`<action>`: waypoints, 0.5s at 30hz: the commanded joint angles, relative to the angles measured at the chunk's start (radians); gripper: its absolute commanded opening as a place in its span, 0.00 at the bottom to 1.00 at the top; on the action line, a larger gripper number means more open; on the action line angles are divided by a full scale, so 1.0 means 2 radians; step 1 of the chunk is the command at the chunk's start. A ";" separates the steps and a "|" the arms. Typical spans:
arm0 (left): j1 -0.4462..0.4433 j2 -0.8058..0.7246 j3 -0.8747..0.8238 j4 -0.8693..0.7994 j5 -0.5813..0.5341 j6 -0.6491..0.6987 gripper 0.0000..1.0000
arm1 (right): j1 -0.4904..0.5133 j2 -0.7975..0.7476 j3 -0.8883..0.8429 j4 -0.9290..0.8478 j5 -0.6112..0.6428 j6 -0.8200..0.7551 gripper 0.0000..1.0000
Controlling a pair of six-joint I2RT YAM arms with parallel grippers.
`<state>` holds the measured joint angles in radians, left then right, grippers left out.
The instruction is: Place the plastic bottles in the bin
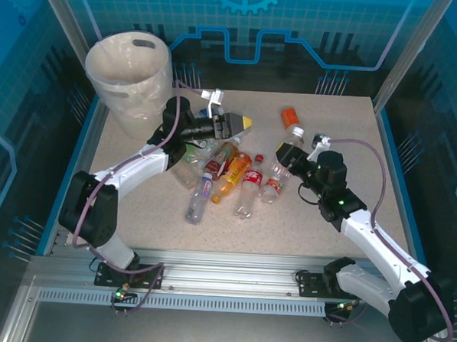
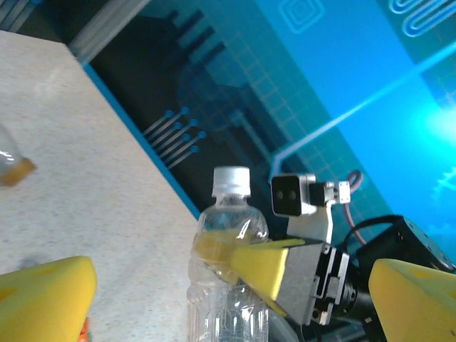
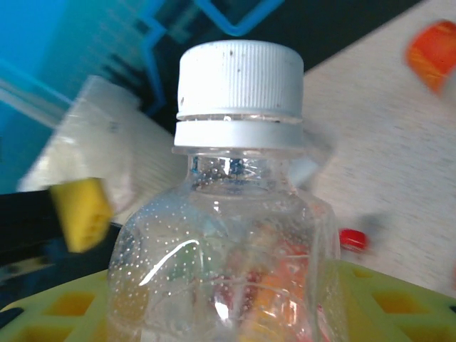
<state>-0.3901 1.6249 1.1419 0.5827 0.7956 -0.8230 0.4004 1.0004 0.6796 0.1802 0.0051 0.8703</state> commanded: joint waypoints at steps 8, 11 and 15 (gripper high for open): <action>-0.043 -0.002 0.032 -0.032 0.054 0.067 0.99 | 0.008 0.043 0.071 0.130 -0.103 0.008 0.54; -0.051 -0.003 0.036 -0.039 0.067 0.075 0.99 | 0.010 0.064 0.087 0.160 -0.117 0.027 0.54; -0.053 0.000 0.030 0.016 0.090 0.044 0.96 | 0.013 0.098 0.097 0.200 -0.128 0.047 0.54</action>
<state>-0.4942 1.6402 1.1828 0.5484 0.9127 -0.7334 0.4088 1.1618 0.8391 0.4633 -0.2070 0.9218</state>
